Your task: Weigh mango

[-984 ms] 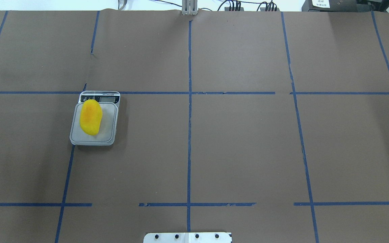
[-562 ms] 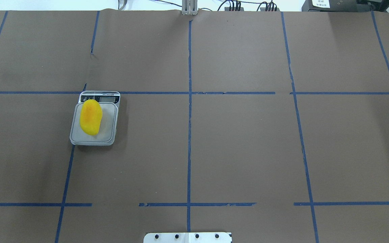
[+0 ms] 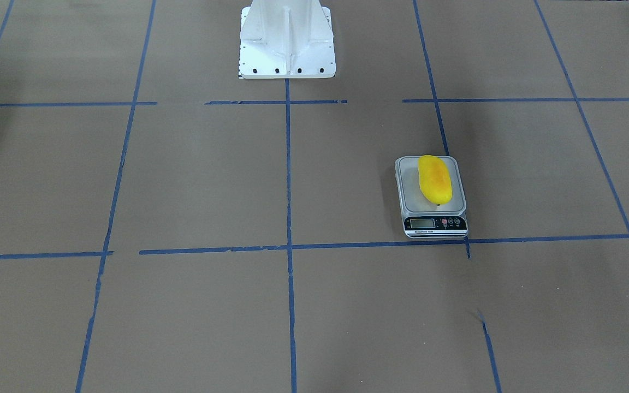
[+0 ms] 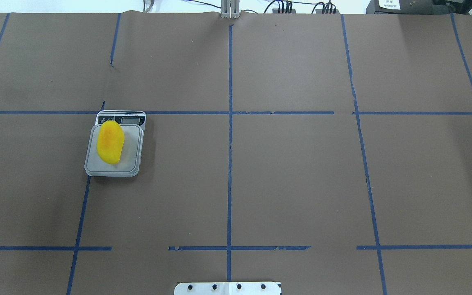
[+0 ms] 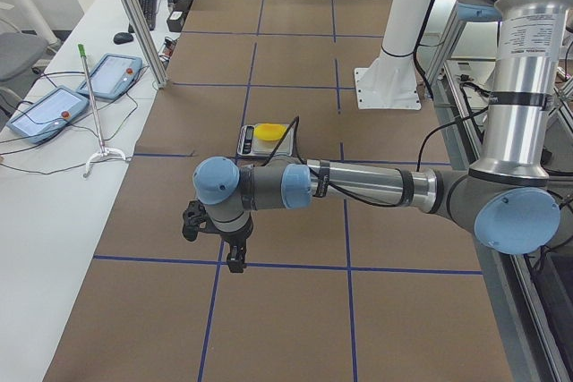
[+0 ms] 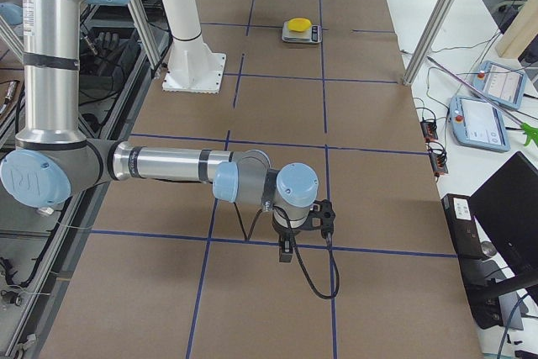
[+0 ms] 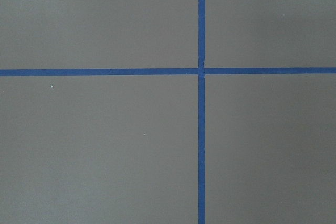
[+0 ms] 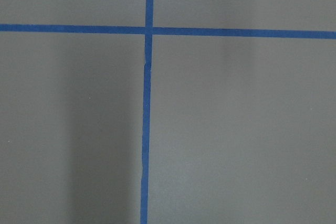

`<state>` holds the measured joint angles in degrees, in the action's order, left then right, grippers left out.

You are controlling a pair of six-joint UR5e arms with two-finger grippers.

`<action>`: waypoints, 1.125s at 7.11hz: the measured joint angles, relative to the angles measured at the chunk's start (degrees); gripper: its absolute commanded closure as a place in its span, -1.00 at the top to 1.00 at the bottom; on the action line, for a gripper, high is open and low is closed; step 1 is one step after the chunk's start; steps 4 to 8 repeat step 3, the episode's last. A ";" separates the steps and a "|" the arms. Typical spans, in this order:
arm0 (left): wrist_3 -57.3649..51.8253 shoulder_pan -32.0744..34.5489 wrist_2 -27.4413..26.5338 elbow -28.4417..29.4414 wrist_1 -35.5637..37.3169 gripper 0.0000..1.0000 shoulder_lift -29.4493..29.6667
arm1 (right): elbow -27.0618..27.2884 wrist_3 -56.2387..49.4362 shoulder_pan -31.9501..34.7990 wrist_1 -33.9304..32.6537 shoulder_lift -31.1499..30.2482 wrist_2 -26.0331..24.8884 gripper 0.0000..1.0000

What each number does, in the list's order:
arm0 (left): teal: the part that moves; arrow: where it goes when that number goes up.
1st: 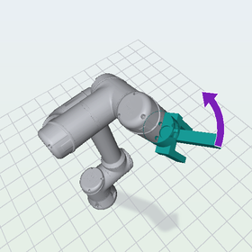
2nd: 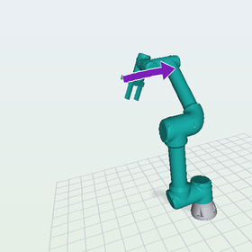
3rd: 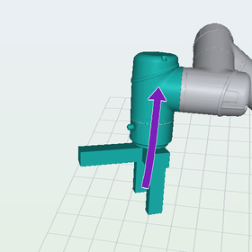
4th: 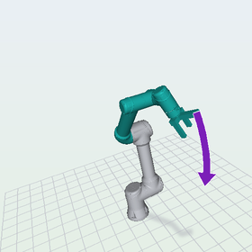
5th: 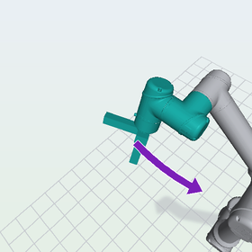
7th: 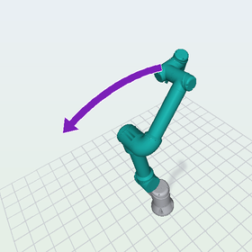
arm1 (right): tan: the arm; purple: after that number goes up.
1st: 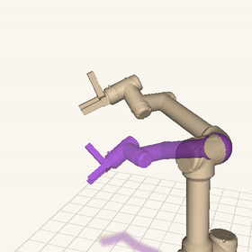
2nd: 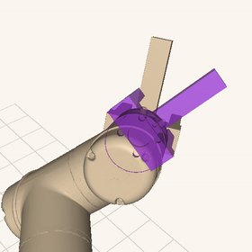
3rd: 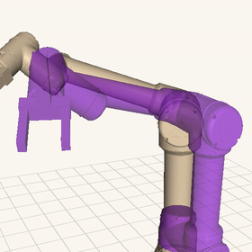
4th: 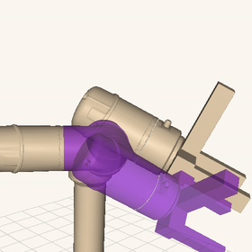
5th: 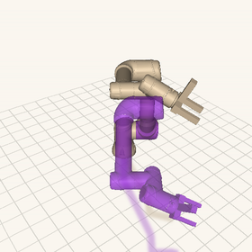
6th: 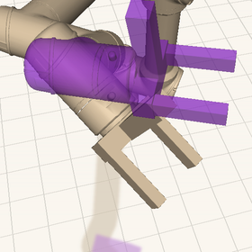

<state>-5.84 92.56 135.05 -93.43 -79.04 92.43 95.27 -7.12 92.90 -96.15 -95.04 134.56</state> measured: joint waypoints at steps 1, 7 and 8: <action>-0.14 -0.04 -0.20 -0.51 0.97 1.00 -0.20 | 0.00 0.00 0.00 0.00 0.00 0.00 1.00; -0.36 -0.09 -0.37 -0.83 2.09 1.00 -0.17 | 0.00 0.00 0.00 0.00 -0.01 0.00 1.00; -0.36 -0.09 -0.37 -0.83 2.09 1.00 -0.17 | 0.00 0.00 0.00 0.00 -0.01 0.00 1.00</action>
